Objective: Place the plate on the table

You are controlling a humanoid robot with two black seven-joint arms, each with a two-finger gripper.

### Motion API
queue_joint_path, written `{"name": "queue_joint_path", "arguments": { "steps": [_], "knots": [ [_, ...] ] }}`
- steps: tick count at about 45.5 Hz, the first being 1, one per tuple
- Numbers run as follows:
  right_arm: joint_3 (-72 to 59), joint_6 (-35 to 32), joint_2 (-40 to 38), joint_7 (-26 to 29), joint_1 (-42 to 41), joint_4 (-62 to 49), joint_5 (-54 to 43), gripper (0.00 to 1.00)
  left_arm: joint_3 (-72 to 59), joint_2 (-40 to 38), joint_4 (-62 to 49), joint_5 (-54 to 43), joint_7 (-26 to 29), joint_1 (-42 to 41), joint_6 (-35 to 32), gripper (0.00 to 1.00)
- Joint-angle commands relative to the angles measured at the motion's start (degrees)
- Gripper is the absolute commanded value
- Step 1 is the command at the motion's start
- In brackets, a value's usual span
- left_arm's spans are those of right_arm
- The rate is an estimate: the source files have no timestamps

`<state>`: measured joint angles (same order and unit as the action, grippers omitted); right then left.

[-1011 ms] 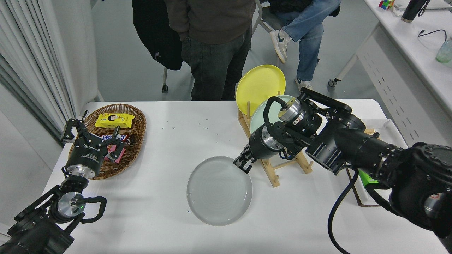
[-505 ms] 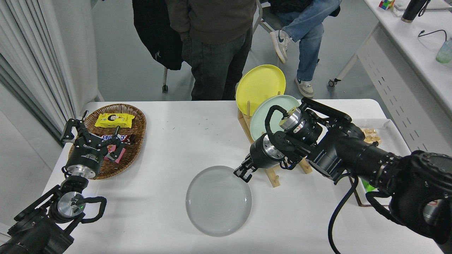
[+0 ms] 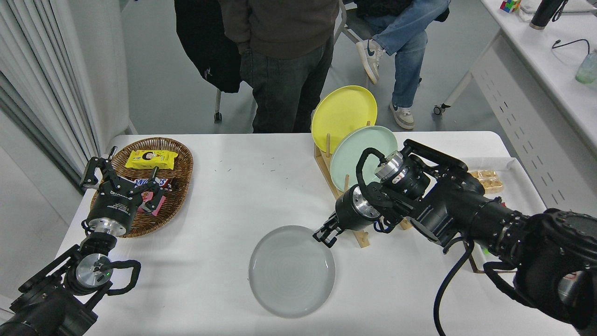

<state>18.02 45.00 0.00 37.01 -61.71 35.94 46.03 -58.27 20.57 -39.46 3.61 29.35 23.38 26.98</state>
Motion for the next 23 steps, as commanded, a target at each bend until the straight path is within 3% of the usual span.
{"name": "queue_joint_path", "arguments": {
  "steps": [1,23],
  "knots": [
    [0.44,0.00,0.00,-0.10,0.45,-0.69,-0.15,0.00,0.00,0.00,0.00,0.00,0.00,0.00,0.00,0.98],
    [0.44,0.00,0.00,-0.18,0.45,-0.34,-0.50,0.00,0.00,0.00,0.00,0.00,0.00,0.00,0.00,0.98]
  ]
}}
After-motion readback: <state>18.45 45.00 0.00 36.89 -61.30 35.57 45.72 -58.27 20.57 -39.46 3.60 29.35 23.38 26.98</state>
